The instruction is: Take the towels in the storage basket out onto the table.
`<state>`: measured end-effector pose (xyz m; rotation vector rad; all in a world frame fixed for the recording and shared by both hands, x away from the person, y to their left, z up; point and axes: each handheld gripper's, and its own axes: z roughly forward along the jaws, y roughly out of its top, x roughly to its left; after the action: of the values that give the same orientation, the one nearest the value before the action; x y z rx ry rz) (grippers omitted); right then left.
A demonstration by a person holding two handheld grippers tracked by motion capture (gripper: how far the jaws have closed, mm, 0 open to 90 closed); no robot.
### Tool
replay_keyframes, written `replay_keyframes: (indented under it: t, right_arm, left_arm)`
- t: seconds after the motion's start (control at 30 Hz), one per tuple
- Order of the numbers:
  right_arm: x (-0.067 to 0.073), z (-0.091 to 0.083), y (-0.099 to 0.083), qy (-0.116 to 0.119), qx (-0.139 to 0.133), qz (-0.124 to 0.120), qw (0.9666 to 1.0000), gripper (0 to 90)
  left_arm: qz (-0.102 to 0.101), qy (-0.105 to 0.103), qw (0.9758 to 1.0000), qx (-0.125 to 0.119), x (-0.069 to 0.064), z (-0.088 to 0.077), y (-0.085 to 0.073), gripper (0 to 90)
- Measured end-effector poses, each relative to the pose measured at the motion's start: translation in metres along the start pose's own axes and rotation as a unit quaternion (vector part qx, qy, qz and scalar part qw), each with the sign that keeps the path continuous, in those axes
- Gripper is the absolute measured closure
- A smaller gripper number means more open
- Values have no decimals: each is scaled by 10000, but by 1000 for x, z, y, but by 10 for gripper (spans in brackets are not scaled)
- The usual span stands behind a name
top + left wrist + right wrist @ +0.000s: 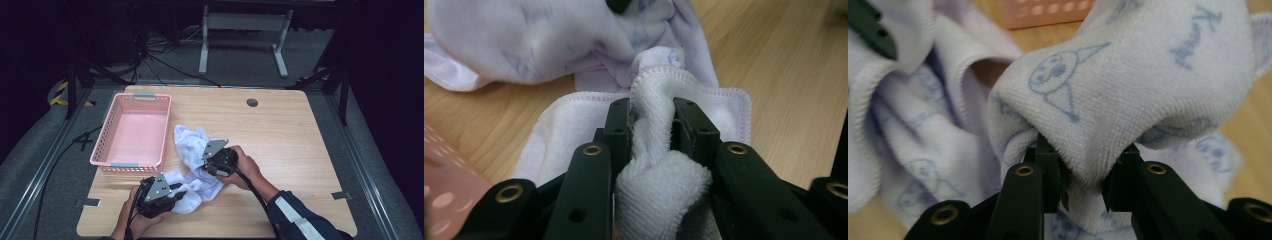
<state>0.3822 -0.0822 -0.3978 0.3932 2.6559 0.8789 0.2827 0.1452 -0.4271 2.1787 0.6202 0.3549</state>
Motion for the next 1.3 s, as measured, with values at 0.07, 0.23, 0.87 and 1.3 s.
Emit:
replay_keyframes:
  t: [0.07,0.23,0.87,1.3]
  right_arm:
    - [10,10,-4,289,90,-92,9995,716]
    - [22,15,-12,944,-102,-56,9955,533]
    - [-45,-48,-36,-135,-945,858,9917,507]
    - [-81,62,8,153,235,878,9957,484]
  left_arm:
    - [-25,-68,10000,33,-3,-4,-4,705]
    - [-121,-222,9993,279,-9,-4,-14,676]
    - [-632,109,9978,-175,3,-42,-31,456]
    - [-772,368,9956,386,32,-13,-44,485]
